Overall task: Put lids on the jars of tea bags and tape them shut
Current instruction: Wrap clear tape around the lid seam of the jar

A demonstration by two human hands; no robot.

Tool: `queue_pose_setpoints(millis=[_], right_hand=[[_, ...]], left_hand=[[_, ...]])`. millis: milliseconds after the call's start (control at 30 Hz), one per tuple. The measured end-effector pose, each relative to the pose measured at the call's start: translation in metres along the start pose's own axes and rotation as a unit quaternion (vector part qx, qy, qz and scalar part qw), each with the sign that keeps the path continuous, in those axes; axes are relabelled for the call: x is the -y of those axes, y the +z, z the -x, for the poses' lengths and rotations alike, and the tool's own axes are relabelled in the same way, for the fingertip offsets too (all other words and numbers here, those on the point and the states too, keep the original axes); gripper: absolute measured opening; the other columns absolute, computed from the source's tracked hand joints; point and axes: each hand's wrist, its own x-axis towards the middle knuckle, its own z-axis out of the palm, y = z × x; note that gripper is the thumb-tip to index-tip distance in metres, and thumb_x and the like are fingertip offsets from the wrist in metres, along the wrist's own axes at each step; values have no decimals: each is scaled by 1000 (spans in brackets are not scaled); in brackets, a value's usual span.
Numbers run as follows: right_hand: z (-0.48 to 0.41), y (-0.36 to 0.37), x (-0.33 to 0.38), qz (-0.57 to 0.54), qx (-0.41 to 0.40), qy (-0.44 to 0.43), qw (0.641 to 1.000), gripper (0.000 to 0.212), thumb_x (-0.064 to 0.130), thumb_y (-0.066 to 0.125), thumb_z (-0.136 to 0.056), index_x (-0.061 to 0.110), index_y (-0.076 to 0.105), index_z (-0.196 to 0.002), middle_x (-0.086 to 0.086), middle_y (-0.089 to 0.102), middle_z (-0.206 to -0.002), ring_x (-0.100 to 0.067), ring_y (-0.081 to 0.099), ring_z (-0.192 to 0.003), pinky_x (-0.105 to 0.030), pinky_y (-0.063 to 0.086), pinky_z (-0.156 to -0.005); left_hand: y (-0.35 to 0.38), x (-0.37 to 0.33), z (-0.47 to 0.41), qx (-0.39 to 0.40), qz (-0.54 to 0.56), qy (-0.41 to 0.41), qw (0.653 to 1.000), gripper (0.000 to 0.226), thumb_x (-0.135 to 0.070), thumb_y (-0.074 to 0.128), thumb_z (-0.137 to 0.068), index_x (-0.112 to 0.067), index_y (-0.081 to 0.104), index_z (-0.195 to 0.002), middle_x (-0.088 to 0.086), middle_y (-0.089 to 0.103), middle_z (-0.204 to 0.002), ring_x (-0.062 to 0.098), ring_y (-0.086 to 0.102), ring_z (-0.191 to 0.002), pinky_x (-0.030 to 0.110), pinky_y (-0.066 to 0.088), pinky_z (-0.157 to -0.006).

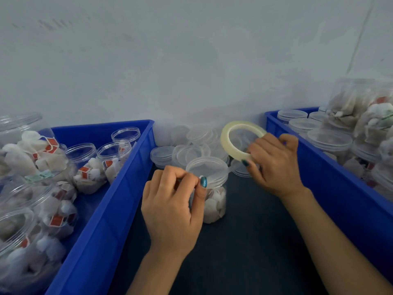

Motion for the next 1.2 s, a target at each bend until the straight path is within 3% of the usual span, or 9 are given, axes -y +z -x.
queue_pose_setpoints(millis=[200,400,633,800,900,967,1033,1133,1200], right_hand=[[39,21,-8,-29,34,62,997,60,53,29,-105,13,60,-72,-3,61,-76,-25,56,-76,-38,27,-80],[46,21,-7,-32,21,96,995,60,58,29,-104,14,57,-75,0,57,-79,-21,51,-80,-39,24,-80],[43,23,-2,-33,11,102,994,57,58,32,-103,15,56,-75,0,58,-81,-21,52,-82,-38,23,-80],[40,24,4,-34,17,107,993,52,57,35,-101,16,55,-77,1,56,-85,-20,50,-84,-35,17,-80],[40,23,6,-43,22,117,992,54,59,33,-101,16,56,-78,1,56,-87,-20,50,-84,-34,16,-80],[40,23,7,-47,26,122,991,55,59,32,-101,16,57,-79,0,57,-88,-21,52,-85,-34,16,-80],[39,24,8,-52,31,127,990,54,59,31,-102,17,57,-80,0,58,-89,-21,52,-86,-34,16,-81],[38,24,9,-65,37,130,989,55,60,30,-102,18,58,-81,2,58,-90,-19,50,-88,-34,17,-81],[38,23,9,-73,37,132,988,56,60,28,-103,18,59,-81,4,57,-90,-18,50,-88,-34,17,-81]], left_hand=[[-10,6,14,64,-38,62,995,26,-32,54,-96,-16,65,-78,-1,56,-85,13,44,-76,26,24,-67],[-6,11,20,60,-32,29,997,28,-29,54,-95,-12,66,-76,0,57,-84,14,47,-73,28,34,-62],[0,23,22,98,-34,-15,995,25,-30,52,-94,-13,65,-82,0,57,-90,11,46,-74,28,35,-58],[4,27,23,180,-31,-95,979,17,-30,56,-92,-16,64,-86,-3,57,-97,10,48,-69,18,29,-54],[3,33,24,216,-1,-191,957,22,-45,44,-94,-26,54,-90,-6,55,-101,6,49,-69,18,30,-54],[3,37,25,187,73,-259,945,39,-64,33,-92,-30,51,-99,-11,55,-104,3,56,-83,18,36,-62],[5,40,23,184,180,-281,924,57,-79,38,-88,-34,52,-120,-22,55,-120,-3,57,-107,15,41,-81],[15,39,13,268,308,-278,869,92,-87,53,-74,-37,35,-149,-30,43,-147,-10,39,-136,18,34,-106],[26,41,5,311,327,-260,854,86,-82,59,-75,-45,34,-148,-40,41,-143,-11,37,-137,19,35,-110]])
